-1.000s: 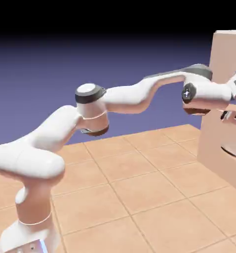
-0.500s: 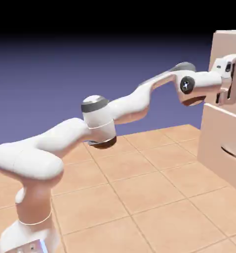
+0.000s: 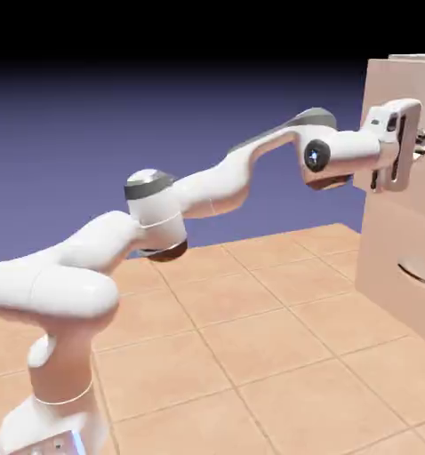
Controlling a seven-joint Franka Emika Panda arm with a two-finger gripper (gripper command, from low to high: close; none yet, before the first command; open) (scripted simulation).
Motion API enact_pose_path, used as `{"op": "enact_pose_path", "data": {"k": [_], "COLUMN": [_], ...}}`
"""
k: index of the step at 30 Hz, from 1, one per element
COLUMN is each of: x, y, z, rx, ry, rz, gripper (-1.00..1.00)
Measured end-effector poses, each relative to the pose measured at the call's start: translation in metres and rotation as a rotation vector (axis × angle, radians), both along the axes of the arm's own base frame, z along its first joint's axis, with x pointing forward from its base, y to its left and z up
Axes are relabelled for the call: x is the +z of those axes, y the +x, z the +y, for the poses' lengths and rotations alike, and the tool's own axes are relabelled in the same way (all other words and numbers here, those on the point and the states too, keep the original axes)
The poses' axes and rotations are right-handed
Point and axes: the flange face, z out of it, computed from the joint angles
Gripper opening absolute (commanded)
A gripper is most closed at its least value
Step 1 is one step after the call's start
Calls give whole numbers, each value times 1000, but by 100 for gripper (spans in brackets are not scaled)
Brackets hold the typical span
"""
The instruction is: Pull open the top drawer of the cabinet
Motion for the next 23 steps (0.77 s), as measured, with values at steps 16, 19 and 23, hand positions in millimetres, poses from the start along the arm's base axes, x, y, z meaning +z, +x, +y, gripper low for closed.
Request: {"op": "enact_pose_path", "data": {"k": [16, 19, 23], "x": [0, 0, 0], "y": [-140, -172, -185], "z": [0, 0, 0], "rx": [0, 0, 0], "ry": [-1, -1, 0], "rz": [2, 2, -1], "gripper": [-100, -100, 100]}}
